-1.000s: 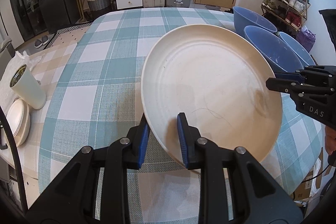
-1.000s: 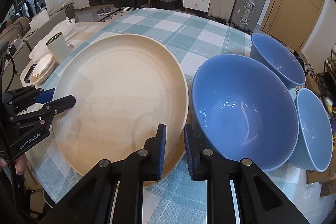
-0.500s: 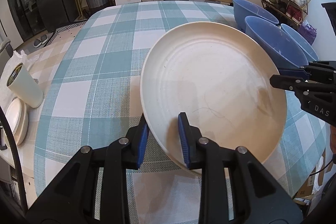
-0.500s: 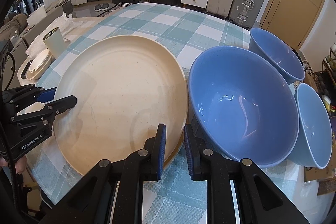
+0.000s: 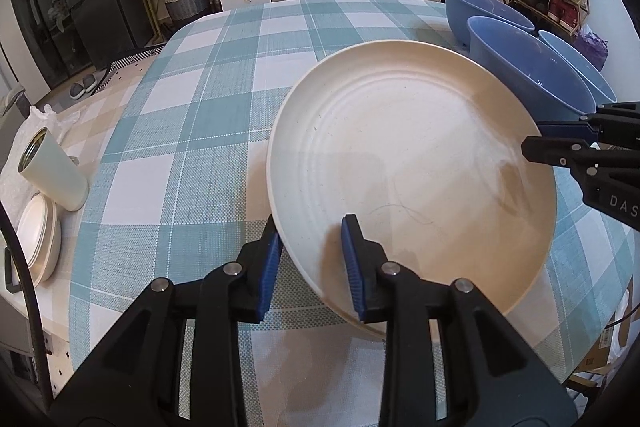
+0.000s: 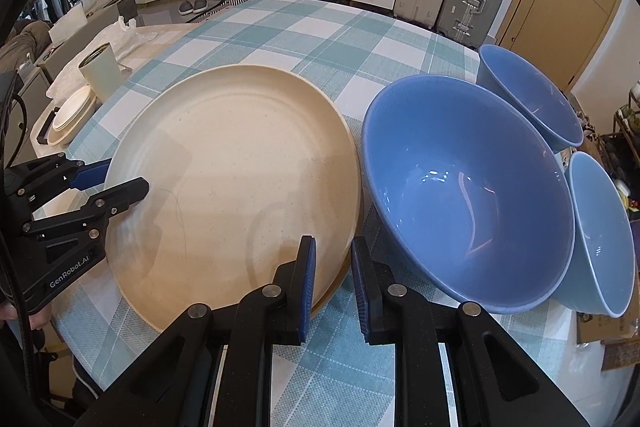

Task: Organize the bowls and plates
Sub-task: 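Lower the held cream plate flat onto the other cream plate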

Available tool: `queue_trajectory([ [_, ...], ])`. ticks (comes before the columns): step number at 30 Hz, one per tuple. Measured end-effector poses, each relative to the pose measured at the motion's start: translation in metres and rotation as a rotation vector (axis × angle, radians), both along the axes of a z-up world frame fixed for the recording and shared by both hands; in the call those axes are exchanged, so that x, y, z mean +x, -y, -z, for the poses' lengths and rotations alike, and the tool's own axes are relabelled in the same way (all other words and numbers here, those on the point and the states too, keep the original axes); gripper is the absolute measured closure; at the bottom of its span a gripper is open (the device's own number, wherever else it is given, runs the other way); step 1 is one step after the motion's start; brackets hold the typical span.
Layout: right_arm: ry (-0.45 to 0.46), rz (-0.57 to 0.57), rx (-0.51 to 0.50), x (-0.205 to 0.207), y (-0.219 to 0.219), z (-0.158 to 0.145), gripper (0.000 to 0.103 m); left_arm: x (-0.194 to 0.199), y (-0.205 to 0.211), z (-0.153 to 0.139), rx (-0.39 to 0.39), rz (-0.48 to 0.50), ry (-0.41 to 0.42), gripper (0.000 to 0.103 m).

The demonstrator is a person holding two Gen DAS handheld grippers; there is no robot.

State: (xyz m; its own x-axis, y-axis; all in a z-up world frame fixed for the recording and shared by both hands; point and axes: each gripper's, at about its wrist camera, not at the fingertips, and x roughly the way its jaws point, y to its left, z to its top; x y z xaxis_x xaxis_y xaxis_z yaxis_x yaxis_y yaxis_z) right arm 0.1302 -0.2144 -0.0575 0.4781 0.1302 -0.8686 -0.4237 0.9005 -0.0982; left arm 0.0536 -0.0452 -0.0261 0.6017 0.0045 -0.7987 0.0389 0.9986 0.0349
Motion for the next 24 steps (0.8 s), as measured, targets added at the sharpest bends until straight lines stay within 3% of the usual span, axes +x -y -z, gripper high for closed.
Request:
queue_trajectory([
  [13,0.012,-0.006,-0.04,-0.0048,-0.003,0.0066,0.084,-0.0004,0.0051,0.0047,0.047,0.006,-0.002,0.075],
  [24,0.044,-0.018,-0.082,-0.0097,-0.0088,0.0087,0.084,-0.0009,0.0046,0.0058,0.039,0.007,-0.009,0.072],
])
